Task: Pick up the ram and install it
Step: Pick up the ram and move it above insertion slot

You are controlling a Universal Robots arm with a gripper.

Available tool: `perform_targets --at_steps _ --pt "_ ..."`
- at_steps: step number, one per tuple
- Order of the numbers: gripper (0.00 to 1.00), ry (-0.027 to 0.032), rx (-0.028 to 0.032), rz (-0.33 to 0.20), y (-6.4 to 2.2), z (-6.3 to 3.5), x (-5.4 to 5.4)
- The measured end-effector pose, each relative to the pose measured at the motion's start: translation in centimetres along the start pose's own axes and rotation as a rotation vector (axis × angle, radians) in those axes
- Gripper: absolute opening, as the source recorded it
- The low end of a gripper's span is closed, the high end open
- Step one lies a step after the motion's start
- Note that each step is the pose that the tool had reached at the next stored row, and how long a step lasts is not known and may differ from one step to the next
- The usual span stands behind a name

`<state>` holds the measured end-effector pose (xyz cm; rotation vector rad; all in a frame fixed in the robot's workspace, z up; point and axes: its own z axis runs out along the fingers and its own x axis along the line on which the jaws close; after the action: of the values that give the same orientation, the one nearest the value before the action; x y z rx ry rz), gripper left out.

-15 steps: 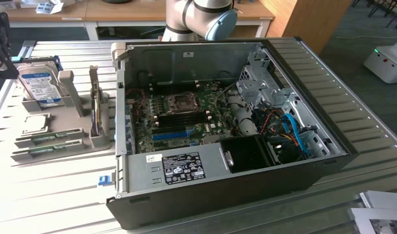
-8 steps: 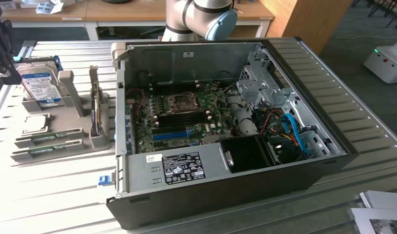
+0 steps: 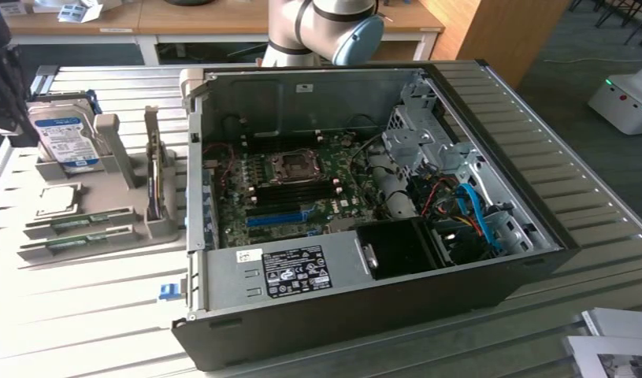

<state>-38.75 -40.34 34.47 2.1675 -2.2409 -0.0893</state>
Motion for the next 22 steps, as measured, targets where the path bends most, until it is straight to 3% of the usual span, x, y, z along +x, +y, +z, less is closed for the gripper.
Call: perform_targets --at_steps 9,22 --pt "0.10 0.0006 -0.0127 -0.001 -0.07 0.83 1.0" --pt "0.10 0.0003 -0.0165 -0.002 -0.20 1.48 3.7"
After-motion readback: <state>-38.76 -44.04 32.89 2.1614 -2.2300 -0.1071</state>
